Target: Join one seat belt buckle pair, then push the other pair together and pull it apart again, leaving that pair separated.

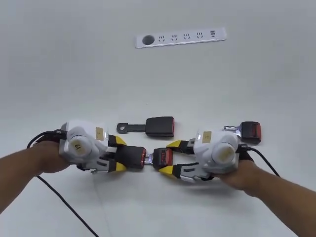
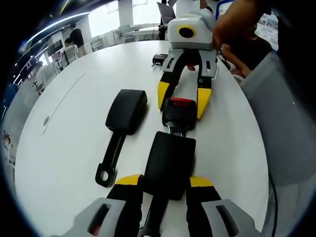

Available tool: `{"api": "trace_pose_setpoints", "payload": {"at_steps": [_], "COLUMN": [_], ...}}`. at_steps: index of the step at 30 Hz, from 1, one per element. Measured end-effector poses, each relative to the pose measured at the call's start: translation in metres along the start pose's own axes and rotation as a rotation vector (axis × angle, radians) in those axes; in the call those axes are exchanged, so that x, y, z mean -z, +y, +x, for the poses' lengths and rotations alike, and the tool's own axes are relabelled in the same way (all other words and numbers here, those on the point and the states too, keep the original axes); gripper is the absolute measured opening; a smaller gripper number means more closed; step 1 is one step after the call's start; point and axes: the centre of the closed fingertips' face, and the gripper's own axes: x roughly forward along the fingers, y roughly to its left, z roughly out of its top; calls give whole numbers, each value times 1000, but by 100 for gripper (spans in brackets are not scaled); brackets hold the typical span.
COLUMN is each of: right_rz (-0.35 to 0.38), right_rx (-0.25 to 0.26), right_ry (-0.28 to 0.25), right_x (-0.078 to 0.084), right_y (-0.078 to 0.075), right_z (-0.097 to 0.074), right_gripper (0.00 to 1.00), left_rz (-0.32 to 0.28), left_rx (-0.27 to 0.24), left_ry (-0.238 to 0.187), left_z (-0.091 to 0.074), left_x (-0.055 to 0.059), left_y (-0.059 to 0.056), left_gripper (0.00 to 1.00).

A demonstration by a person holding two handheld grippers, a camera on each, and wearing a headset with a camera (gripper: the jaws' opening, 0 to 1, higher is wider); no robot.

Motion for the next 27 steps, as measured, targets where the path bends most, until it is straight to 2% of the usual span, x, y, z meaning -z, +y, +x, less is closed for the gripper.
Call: {"api": "trace_pose_setpoints", "payload": {"at_steps": [9, 27], "right_rz": [-7, 0], "right_rx": [50, 68], "right_ry": [4, 2], "right_x": [-1, -8], "right_y": [2, 2], "right_z": [3, 15], "right_gripper": [36, 36], "left_rz": [-23, -20], "left_rx": [-14, -14], "left_ry": [-1, 8], "left_z": [1, 1], "left_x": [0, 1], "left_y": [0, -1], "left_gripper": [35, 35]}}
